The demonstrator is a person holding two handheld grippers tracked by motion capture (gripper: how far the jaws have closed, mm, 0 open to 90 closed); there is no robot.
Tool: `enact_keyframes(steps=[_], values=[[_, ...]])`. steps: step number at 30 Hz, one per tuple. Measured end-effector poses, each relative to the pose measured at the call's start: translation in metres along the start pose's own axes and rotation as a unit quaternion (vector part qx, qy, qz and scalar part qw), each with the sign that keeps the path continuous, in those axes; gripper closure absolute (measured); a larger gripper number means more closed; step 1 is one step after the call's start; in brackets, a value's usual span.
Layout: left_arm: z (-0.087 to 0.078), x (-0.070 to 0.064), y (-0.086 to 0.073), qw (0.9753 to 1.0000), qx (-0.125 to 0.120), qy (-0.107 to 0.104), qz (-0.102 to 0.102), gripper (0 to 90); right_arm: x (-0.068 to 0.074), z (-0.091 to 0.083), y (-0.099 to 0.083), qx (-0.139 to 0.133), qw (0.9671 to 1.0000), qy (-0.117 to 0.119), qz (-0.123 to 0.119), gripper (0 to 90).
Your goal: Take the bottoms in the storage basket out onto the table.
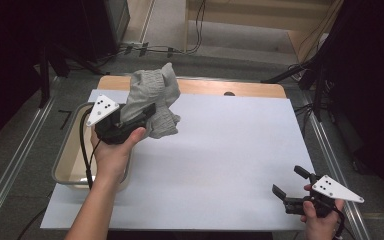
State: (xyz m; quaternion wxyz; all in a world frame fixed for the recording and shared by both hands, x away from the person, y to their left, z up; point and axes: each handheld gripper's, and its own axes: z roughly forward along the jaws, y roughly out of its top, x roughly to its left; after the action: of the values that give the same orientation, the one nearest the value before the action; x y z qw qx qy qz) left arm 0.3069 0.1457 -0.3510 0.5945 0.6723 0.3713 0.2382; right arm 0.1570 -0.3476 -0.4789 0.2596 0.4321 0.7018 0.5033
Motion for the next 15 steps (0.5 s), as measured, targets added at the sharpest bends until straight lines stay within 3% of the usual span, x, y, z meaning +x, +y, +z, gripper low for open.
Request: enact_keyframes(steps=[15], values=[[0.029,-0.024,-0.011,0.9996,0.019,-0.022,0.001,44.4,-0.001,0.0,0.0,0.001,1.0,0.0,-0.001,0.0]])
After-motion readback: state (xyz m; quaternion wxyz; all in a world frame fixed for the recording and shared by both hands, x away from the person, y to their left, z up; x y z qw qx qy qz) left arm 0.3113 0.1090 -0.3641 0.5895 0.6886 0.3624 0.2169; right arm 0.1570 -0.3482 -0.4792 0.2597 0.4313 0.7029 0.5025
